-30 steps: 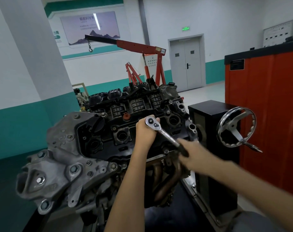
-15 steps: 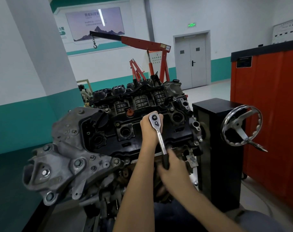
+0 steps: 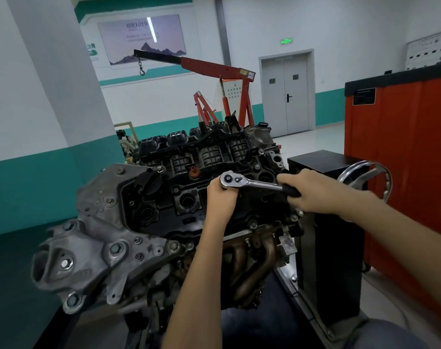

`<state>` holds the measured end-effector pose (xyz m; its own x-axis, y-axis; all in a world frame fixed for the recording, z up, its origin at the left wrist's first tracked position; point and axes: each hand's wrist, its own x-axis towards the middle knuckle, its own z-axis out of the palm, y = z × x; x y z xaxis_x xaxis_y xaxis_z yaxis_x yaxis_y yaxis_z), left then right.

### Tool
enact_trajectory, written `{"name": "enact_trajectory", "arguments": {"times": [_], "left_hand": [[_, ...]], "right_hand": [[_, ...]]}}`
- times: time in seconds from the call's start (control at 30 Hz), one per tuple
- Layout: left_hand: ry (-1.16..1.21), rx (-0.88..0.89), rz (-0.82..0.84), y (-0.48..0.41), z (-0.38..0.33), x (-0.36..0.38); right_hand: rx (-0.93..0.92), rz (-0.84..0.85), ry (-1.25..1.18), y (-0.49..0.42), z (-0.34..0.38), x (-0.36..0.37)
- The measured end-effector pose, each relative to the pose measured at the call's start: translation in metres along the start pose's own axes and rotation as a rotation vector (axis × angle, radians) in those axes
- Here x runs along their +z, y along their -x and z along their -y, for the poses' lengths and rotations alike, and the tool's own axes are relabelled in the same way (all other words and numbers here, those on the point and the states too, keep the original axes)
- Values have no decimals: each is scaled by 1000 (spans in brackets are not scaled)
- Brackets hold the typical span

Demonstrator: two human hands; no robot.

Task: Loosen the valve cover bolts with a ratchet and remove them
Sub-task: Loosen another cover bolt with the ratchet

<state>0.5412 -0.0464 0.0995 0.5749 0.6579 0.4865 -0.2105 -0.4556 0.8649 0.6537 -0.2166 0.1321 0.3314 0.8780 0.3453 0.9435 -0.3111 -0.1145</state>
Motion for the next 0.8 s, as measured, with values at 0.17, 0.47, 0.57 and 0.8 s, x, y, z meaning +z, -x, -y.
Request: {"name": "enact_trajectory", "arguments": {"times": [0.17, 0.47, 0.57, 0.8], "left_hand": [[77, 7, -74, 6, 5, 7], [-60, 108, 52, 2, -2, -12], [-118, 142, 156, -2, -5, -17], [85, 111, 51, 9, 5, -4]], "right_hand": [[192, -187, -574, 38, 61, 77], [189, -99, -641, 32, 73, 90], [62, 33, -424, 23, 28, 51], [133, -76, -263, 18, 15, 43]]}}
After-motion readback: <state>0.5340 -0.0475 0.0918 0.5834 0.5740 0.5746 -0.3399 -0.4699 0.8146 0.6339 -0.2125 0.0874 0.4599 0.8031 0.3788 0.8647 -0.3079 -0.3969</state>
